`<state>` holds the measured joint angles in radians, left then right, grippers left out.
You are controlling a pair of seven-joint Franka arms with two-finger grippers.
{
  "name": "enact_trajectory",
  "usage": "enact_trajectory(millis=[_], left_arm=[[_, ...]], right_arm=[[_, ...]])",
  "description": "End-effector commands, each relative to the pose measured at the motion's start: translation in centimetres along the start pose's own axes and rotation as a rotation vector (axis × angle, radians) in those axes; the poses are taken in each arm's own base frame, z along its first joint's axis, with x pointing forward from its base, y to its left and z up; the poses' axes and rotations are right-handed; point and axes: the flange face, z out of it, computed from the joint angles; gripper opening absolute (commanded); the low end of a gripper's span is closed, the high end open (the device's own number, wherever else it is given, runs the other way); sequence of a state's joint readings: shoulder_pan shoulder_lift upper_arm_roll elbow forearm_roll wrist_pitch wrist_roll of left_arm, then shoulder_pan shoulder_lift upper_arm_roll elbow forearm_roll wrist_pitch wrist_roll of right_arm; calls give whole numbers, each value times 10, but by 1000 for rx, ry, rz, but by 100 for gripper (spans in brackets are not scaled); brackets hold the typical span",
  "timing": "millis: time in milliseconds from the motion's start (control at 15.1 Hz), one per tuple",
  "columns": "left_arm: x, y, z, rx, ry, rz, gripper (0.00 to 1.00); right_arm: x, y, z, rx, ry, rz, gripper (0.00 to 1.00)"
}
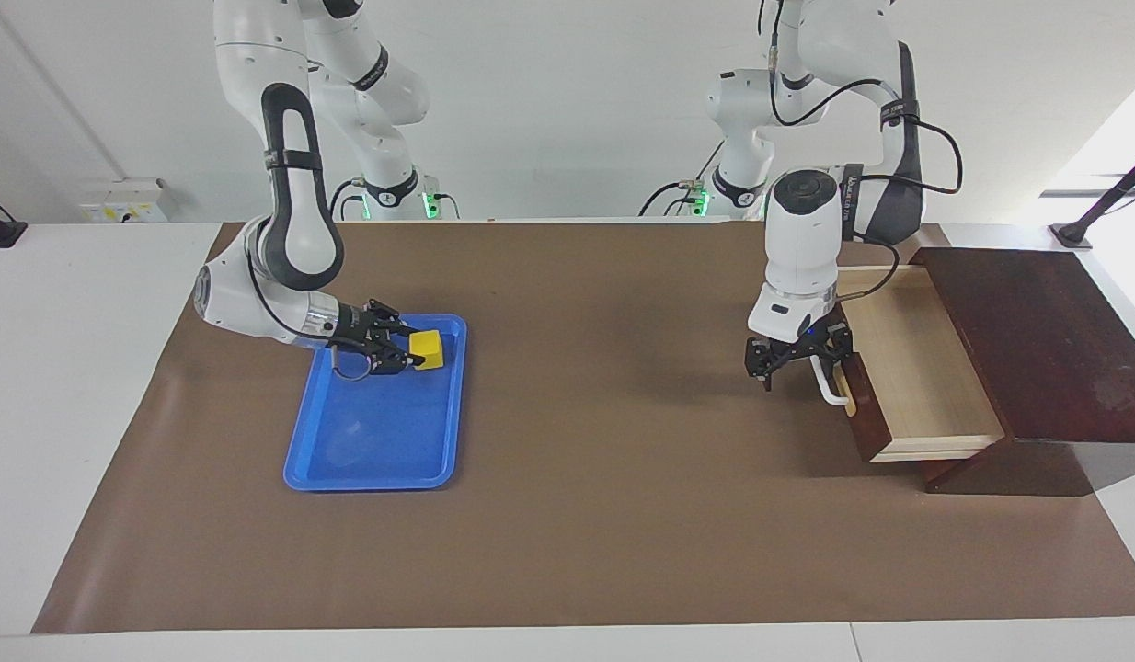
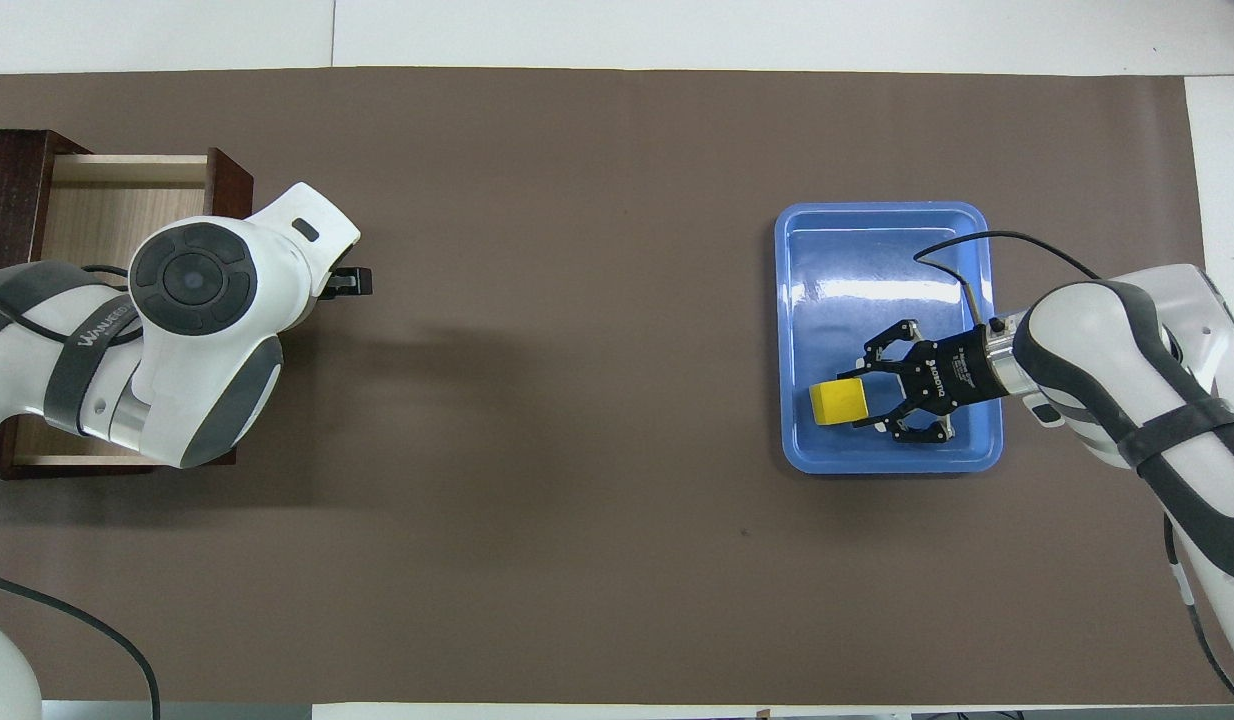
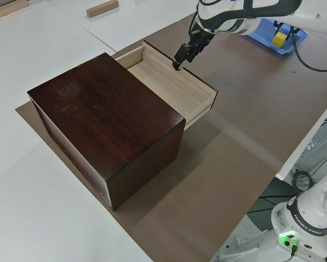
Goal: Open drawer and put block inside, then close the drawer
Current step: 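Lift the block with the right gripper toward the left gripper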
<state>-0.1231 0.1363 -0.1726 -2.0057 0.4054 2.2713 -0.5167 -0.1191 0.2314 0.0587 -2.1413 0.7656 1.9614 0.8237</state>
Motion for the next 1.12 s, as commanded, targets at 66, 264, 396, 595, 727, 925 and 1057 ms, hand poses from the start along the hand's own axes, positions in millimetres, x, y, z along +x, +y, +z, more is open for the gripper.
enact_trajectory(millis=[66,264,396,595,727,925,1057], left_arm=[[30,-10,-47,34,-79,-79,100],[46,-24,-98,-59,-171,-192,100],[36,-28,-126,-105,-213,-267,100],[27,-12,-139,-152,-273,-562,100],[20,11,-146,-173,-320,-761,100],[16,44,-157,-217,-342,-1034,100],[14,72,-165,-267,-337,-1225,100]], right_arm=[[-32,-28,-36,45,-13,-31,0],[-73,-49,-59,42,-24,-47,0],[-103,-62,-72,37,-28,-36,0],[-159,-77,-74,25,-24,-18,0],[-200,-86,-62,16,-15,-11,0],[-241,-93,-43,23,-6,21,0],[-273,-96,-17,29,7,28,0]])
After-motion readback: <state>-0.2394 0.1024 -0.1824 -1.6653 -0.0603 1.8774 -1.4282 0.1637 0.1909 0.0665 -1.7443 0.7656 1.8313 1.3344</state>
